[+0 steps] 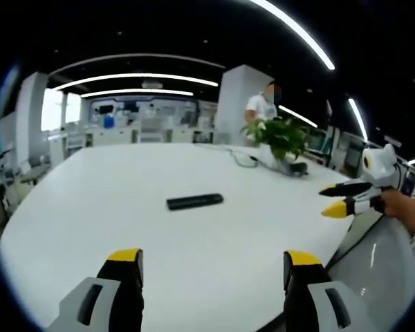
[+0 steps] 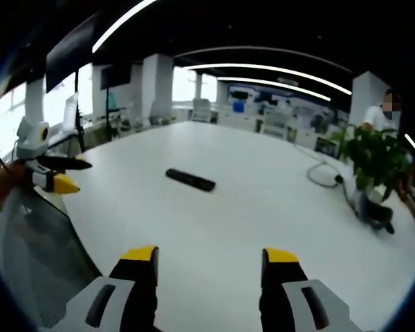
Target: Press the specified remote control buttons in sequence, fully releasing each button before pressing the next.
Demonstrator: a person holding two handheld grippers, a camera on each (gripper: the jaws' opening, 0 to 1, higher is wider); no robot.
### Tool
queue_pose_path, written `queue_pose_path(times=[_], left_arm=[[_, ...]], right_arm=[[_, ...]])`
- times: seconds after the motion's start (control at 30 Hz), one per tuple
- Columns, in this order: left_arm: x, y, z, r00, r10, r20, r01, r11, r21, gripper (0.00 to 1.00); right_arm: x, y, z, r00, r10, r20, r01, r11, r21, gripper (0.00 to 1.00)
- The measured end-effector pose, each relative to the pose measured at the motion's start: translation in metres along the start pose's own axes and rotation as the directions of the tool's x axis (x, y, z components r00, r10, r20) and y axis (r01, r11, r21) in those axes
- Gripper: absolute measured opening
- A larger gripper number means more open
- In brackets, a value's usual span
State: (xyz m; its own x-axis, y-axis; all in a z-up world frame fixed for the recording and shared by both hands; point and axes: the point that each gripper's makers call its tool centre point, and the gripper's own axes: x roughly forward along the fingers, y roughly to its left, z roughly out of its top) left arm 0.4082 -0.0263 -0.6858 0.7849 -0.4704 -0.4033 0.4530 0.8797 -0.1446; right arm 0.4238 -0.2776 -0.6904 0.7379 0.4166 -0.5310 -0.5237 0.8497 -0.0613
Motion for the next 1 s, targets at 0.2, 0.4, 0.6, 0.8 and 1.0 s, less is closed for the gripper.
queue_pose_path(times=[0.2, 0.4, 0.6, 0.8, 1.0], left_arm=[[0.001, 0.002, -0.001, 1.0, 0.008, -0.007, -0.008, 1.0, 0.0, 0.85], [0.002, 0.002, -0.007, 0.999, 0.015, -0.038, -0.014, 1.0, 0.003, 0.85], [0.003, 0.002, -0.013, 0.997, 0.019, -0.072, -0.018, 1.0, 0.015, 0.84], [0.004, 0.005, -0.018, 0.994, 0.032, -0.101, -0.028, 0.999, 0.045, 0.8], [0.004, 0.006, -0.019, 0.993, 0.029, -0.117, -0.013, 0.991, 0.134, 0.75]], right_arm=[[0.001, 0.0, 0.0, 1.0, 0.003, -0.003, -0.003, 1.0, 0.005, 0.57], [0.001, 0.001, -0.002, 1.0, 0.007, -0.01, -0.007, 1.0, 0.004, 0.57], [0.002, 0.002, -0.006, 1.0, 0.015, -0.024, -0.015, 1.0, 0.0, 0.57], [0.005, 0.003, -0.01, 0.999, 0.034, -0.042, -0.034, 0.999, 0.004, 0.57], [0.006, 0.006, -0.011, 0.997, 0.053, -0.058, -0.053, 0.999, 0.004, 0.57]])
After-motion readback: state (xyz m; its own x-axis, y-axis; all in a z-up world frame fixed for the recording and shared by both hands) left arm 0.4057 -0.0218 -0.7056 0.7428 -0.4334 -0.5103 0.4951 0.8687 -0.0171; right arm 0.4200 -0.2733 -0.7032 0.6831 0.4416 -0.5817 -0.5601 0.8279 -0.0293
